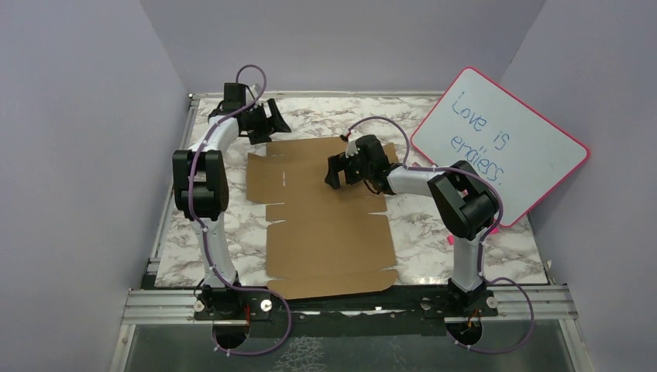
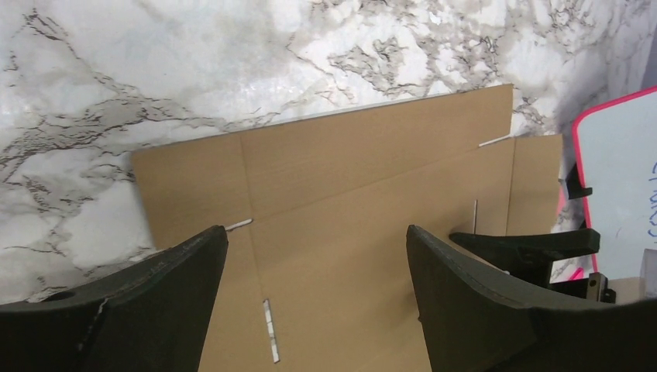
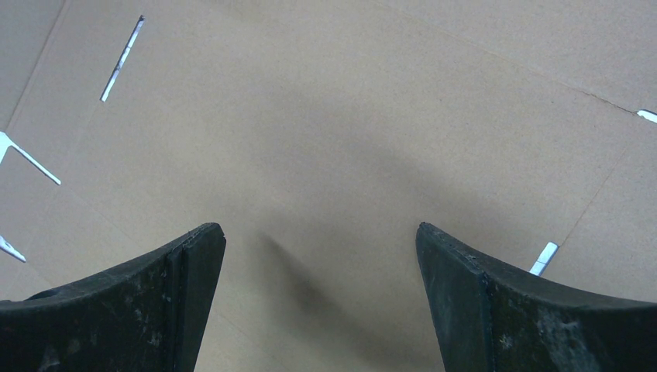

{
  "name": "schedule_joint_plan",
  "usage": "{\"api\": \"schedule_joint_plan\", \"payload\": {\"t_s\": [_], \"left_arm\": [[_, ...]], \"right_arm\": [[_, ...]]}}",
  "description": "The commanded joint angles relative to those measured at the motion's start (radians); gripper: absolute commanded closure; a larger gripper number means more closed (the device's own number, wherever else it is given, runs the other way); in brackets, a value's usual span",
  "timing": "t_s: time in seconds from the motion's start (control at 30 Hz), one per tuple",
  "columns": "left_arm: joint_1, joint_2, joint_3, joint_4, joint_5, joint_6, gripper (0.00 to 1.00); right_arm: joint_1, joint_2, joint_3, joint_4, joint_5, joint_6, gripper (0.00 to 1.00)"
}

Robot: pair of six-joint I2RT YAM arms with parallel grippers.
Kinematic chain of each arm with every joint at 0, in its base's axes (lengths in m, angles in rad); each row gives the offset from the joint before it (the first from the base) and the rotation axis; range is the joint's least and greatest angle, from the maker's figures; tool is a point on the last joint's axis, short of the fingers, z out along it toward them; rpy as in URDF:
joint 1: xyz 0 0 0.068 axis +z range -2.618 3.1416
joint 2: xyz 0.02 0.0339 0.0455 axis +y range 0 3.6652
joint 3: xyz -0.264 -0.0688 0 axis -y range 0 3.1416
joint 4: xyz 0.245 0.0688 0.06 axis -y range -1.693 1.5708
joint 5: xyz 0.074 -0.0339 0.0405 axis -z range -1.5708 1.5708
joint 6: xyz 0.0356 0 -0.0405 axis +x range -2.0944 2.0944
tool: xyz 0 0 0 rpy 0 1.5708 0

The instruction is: Fold the paper box

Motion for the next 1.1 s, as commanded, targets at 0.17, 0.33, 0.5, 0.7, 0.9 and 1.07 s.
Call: {"api": "schedule_joint_plan", "payload": {"t_s": [0.17, 0.33, 0.5, 0.7, 0.9, 1.07], "left_arm": [[-0.023, -0.046, -0.027, 0.039, -0.004, -0.016, 0.12], [0.037, -0.014, -0.023, 0.039, -0.026, -0.017, 0.11], [0.069, 0.043, -0.007, 0.043, 0.002, -0.01, 0.11], [0.086, 0.105, 0.02, 0.045, 0.031, -0.003, 0.11], [0.093, 0.149, 0.017, 0.045, 0.074, -0.002, 0.11], [0.093, 0.162, 0.009, 0.05, 0.131, -0.016, 0.11]], "right_arm": [[-0.002, 0.05, -0.028, -0.03, -0.017, 0.026, 0.0], [-0.003, 0.045, -0.037, -0.03, -0.008, 0.025, 0.0], [-0.002, 0.044, -0.04, -0.03, -0.005, 0.025, 0.0], [-0.003, 0.045, -0.041, -0.031, -0.003, 0.026, 0.0], [-0.002, 0.044, -0.042, -0.035, -0.002, 0.023, 0.0], [-0.003, 0.044, -0.041, -0.035, -0.003, 0.023, 0.0]]}}
